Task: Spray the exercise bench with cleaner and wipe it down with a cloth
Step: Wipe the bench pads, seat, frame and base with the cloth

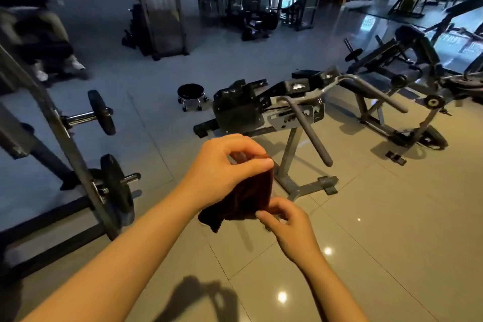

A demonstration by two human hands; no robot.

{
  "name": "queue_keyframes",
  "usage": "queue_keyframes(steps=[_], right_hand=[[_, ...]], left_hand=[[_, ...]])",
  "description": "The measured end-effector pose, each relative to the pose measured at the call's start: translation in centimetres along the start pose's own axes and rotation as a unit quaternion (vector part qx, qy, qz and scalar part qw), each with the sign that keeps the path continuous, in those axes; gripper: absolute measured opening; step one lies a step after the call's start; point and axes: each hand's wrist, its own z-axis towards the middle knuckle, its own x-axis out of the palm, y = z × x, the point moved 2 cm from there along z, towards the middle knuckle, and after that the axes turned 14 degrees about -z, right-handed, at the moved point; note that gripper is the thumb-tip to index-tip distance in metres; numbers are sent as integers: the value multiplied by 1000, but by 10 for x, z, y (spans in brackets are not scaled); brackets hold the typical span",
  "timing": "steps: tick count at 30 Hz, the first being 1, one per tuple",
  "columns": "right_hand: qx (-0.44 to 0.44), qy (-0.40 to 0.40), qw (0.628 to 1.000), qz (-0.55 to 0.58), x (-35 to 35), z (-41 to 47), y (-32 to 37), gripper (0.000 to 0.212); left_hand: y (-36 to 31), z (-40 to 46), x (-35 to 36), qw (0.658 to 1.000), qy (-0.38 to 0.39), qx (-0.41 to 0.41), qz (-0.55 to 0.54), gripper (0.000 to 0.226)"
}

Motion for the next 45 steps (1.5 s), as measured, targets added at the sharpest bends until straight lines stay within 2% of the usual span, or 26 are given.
queue_keyframes(steps=[4,6,8,12,16,19,22,24,27,31,35,39,41,43,45], right_hand=[[31,63,997,-20,18,70,-5,8],[29,90,994,-51,21,104,-8,16],[28,79,994,-71,17,141,-16,22],[-7,65,994,-83,-8,221,-29,15],[-24,74,995,-55,-35,293,-29,10],[-24,116,990,-82,-47,346,-30,9],[-4,184,974,-134,-45,385,-34,20],[15,190,965,-179,-39,409,-41,20],[33,131,966,-218,-29,449,-45,10],[38,80,963,-255,-4,521,-39,14],[64,39,963,-260,40,616,-29,32],[104,16,957,-271,80,703,-4,32],[128,4,971,-204,95,742,7,33],[185,-22,981,-46,105,782,17,32],[240,-35,965,95,111,810,29,26]], left_hand=[[14,48,-55,996,-89,2,1,3],[30,68,-79,990,-144,-6,-1,7],[54,85,-99,979,-203,-21,1,13],[106,117,-125,950,-304,-72,8,13],[149,139,-139,907,-402,-129,-8,13],[180,155,-144,883,-439,-165,-7,11],[210,177,-149,865,-463,-183,-70,11],[228,199,-153,854,-474,-190,-99,10],[258,238,-172,849,-458,-227,-135,3],[315,294,-221,851,-429,-246,-178,7],[376,368,-291,875,-384,-233,-179,13],[423,443,-371,892,-342,-255,-147,13],[438,481,-410,901,-326,-258,-127,14],[453,520,-447,894,-336,-256,-149,16],[462,551,-469,880,-356,-255,-185,17]])
